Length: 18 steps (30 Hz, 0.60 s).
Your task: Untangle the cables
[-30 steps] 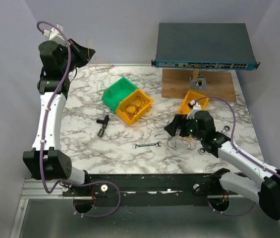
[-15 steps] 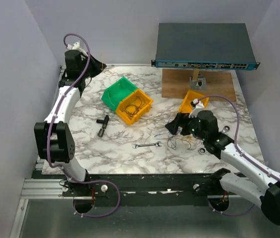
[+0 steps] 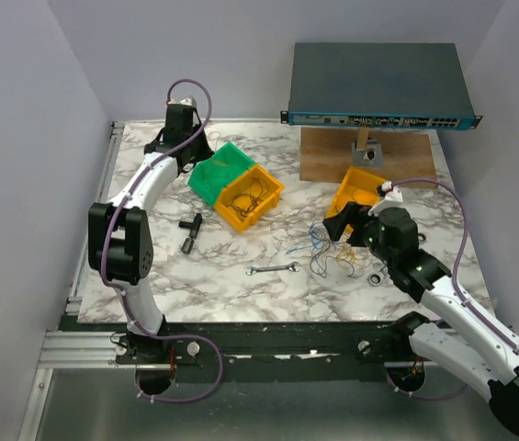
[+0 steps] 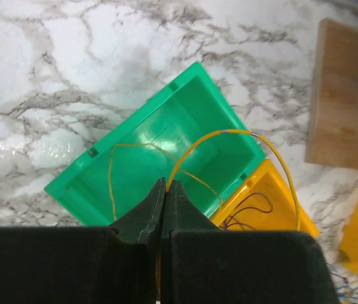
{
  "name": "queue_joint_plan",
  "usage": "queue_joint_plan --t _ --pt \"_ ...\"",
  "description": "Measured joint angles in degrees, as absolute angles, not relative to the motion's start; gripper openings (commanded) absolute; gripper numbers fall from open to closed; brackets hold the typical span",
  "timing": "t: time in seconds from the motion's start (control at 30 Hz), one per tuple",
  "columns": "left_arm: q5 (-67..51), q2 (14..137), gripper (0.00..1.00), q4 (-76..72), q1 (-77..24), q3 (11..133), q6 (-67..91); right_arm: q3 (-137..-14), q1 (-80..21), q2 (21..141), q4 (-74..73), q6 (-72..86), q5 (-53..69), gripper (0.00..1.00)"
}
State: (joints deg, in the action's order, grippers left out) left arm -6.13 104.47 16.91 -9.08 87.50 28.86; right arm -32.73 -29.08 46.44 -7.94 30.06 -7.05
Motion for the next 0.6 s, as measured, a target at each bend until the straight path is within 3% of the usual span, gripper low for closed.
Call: queue_joint_plan --t 0.2,0.33,0.6 --pt "0.8 110.6 0.00 25.9 -11.9 92.4 24.4 -32.7 -29.1 46.4 -9.2 30.6 -7.2 0.92" --pt "2.5 121.4 0.01 34.4 -12.6 104.7 21.9 -32.7 -29.1 46.4 -9.5 30.6 -7.2 0.92" --pt "7.4 133.1 0.13 50.7 -16.6 120.9 17.3 -32.7 -29.1 45.8 -10.1 30.6 -8.1 0.92"
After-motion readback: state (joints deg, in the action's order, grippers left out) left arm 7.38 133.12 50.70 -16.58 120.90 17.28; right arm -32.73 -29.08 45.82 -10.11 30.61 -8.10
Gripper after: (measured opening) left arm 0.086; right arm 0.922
